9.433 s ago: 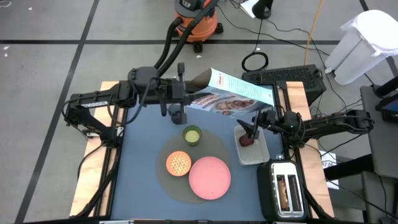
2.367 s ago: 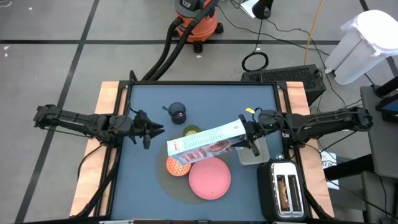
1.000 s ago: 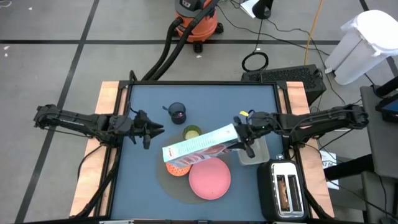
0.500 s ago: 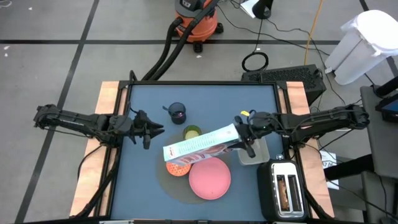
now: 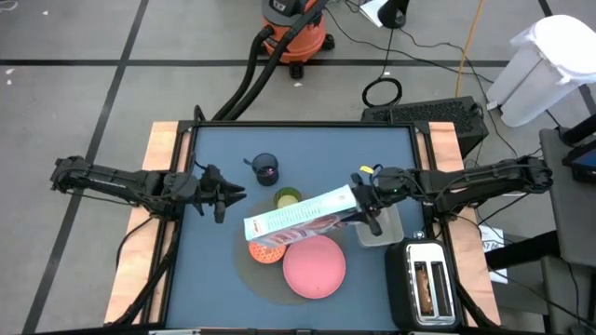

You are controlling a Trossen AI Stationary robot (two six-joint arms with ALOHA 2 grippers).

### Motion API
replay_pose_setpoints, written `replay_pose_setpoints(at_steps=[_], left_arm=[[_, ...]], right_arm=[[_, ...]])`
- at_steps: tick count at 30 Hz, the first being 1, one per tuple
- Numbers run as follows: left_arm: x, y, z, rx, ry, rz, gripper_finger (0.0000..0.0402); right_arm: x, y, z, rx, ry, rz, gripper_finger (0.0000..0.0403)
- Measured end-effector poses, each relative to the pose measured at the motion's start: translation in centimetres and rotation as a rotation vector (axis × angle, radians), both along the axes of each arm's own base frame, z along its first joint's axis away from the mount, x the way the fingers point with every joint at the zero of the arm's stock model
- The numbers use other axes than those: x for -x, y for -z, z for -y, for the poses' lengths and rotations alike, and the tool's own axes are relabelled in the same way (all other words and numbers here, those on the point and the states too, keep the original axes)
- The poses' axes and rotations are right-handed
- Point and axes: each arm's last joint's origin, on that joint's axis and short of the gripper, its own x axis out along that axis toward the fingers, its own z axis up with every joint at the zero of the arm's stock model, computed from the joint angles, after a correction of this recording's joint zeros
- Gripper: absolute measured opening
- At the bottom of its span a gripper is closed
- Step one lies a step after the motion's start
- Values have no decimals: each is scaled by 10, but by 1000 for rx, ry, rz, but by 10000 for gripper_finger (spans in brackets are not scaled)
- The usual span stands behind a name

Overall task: Arrange a breakfast setting
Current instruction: Pour the cereal from the cereal box into the red bowl

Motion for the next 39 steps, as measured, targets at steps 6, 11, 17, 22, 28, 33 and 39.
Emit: replay_pose_setpoints(at_steps=[6, 11, 17, 22, 28, 33, 39], left_arm=[[0, 0, 0, 1, 0, 0, 124], [0, 0, 0, -1, 0, 1, 124], [0, 0, 0, 1, 0, 2, 124], [0, 0, 0, 1, 0, 2, 124], [0, 0, 0, 0, 0, 1, 124], [0, 0, 0, -2, 1, 1, 124], [0, 0, 0, -6, 3, 1, 124]], right_arm=[[1, 3, -1, 2, -5, -35, 160], [-1, -2, -1, 0, -5, 21, 160], [1, 4, -1, 3, -1, -44, 160], [-1, -4, -1, -1, -6, 34, 160], [1, 1, -1, 24, -16, 0, 160], [0, -16, -1, 34, -20, 1, 160], [0, -34, -1, 79, -29, -49, 160]])
